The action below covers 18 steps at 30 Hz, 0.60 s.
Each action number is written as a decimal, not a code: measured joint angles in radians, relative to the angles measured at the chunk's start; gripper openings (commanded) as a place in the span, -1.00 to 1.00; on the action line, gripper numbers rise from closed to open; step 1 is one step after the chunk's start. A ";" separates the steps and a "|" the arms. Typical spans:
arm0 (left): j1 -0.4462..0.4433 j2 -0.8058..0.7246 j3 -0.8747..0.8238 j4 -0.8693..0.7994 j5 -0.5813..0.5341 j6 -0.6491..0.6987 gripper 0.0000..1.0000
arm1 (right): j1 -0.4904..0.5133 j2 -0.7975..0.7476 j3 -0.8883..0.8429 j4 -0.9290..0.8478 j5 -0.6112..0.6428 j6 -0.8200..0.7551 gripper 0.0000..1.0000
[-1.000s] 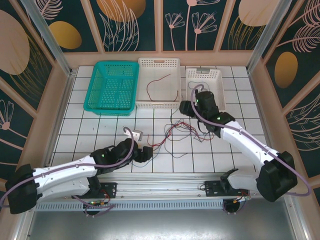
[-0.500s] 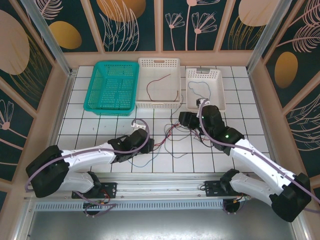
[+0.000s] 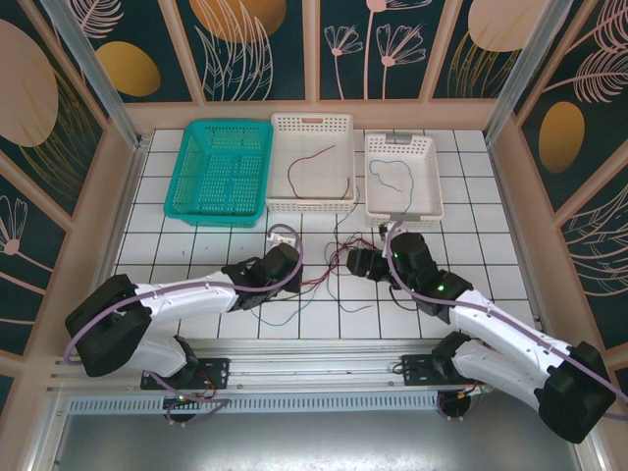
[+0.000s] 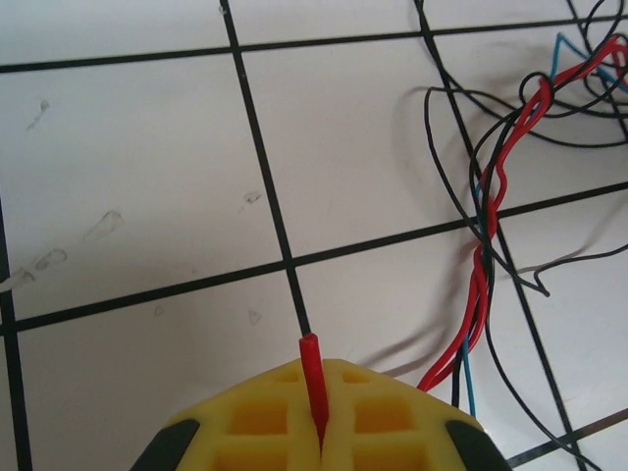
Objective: Untangle the cables
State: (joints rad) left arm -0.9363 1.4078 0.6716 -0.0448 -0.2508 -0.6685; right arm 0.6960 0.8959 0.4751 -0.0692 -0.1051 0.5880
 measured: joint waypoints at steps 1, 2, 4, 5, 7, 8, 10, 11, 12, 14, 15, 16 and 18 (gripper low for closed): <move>0.001 -0.002 0.001 0.000 0.000 -0.001 -1.00 | 0.002 -0.002 -0.016 0.013 -0.009 0.004 0.30; 0.001 -0.007 0.001 -0.001 0.000 -0.001 -1.00 | 0.003 -0.002 -0.032 0.024 -0.018 0.011 0.29; 0.001 -0.026 0.001 -0.005 0.000 -0.003 -1.00 | 0.005 -0.001 -0.058 0.045 -0.031 0.022 0.26; 0.001 -0.045 0.001 -0.006 0.000 -0.007 -1.00 | 0.007 0.002 -0.069 0.057 -0.037 0.025 0.24; 0.001 -0.094 0.001 -0.008 0.000 -0.017 -1.00 | 0.016 0.017 -0.086 0.082 -0.050 0.033 0.22; 0.001 -0.122 0.001 -0.008 0.000 -0.021 -1.00 | 0.026 0.031 -0.092 0.099 -0.055 0.038 0.21; 0.001 -0.175 0.006 -0.009 0.000 -0.032 -1.00 | 0.048 0.065 -0.096 0.133 -0.063 0.041 0.19; 0.001 -0.195 0.011 -0.011 0.000 -0.037 -1.00 | 0.057 0.083 -0.096 0.151 -0.067 0.042 0.19; 0.001 -0.216 0.018 -0.011 0.000 -0.042 -1.00 | 0.068 0.108 -0.096 0.175 -0.074 0.041 0.18; 0.001 -0.248 0.032 -0.012 0.000 -0.050 -1.00 | 0.083 0.153 -0.096 0.214 -0.082 0.040 0.16; 0.001 -0.263 0.042 -0.012 0.000 -0.055 -1.00 | 0.092 0.176 -0.096 0.233 -0.086 0.040 0.15; 0.001 -0.273 0.049 -0.013 0.000 -0.059 -1.00 | 0.099 0.193 -0.096 0.250 -0.088 0.040 0.15; 0.001 -0.291 0.064 -0.016 0.001 -0.066 -1.00 | 0.118 0.221 -0.096 0.290 -0.092 0.040 0.15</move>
State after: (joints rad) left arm -0.9356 1.1168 0.7357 -0.0608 -0.2501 -0.7349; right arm 0.8139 1.1168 0.3794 0.2211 -0.1967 0.6281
